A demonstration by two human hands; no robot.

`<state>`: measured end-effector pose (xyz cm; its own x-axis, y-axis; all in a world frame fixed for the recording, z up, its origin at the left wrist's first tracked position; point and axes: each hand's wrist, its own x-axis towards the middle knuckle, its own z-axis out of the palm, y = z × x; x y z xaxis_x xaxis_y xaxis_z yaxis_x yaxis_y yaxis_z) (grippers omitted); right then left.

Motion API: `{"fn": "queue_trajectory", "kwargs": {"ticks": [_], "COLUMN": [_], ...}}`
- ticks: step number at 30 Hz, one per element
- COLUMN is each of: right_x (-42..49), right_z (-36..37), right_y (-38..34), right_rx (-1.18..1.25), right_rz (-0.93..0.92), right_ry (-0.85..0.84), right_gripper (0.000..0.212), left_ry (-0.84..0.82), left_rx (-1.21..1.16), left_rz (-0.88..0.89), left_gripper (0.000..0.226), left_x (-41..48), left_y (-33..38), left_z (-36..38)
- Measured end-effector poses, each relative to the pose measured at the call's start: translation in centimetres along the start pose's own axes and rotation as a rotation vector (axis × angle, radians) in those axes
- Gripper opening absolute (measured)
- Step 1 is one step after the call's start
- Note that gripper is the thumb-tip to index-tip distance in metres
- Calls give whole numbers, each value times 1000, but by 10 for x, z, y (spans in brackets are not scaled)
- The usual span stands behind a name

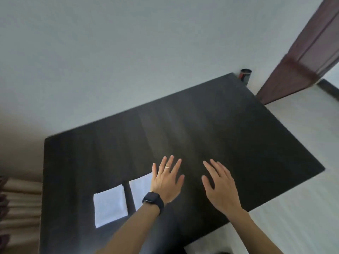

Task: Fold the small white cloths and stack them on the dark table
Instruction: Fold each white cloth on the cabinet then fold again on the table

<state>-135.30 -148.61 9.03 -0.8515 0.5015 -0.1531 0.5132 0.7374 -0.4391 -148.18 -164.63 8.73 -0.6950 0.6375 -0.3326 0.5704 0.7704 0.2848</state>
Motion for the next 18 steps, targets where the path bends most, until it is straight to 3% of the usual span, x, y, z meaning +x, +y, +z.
{"fn": "queue_trajectory", "kwargs": {"ticks": [8, 14, 18], "right_x": [-112, -229, -304], "right_z": [-204, -332, -397], "right_y": [186, 319, 392], "right_rx": [-10, -109, -158], "right_rz": [294, 399, 518], "right_ry": [555, 979, 1125], "right_gripper": [43, 40, 42], "left_ry": [98, 191, 259], "left_rx": [-75, -44, -68], "left_rz": [490, 843, 1025], "left_gripper": [57, 59, 58], "left_x": [16, -19, -43], "left_y": [306, 530, 658], "left_z": [-43, -40, -31]}}
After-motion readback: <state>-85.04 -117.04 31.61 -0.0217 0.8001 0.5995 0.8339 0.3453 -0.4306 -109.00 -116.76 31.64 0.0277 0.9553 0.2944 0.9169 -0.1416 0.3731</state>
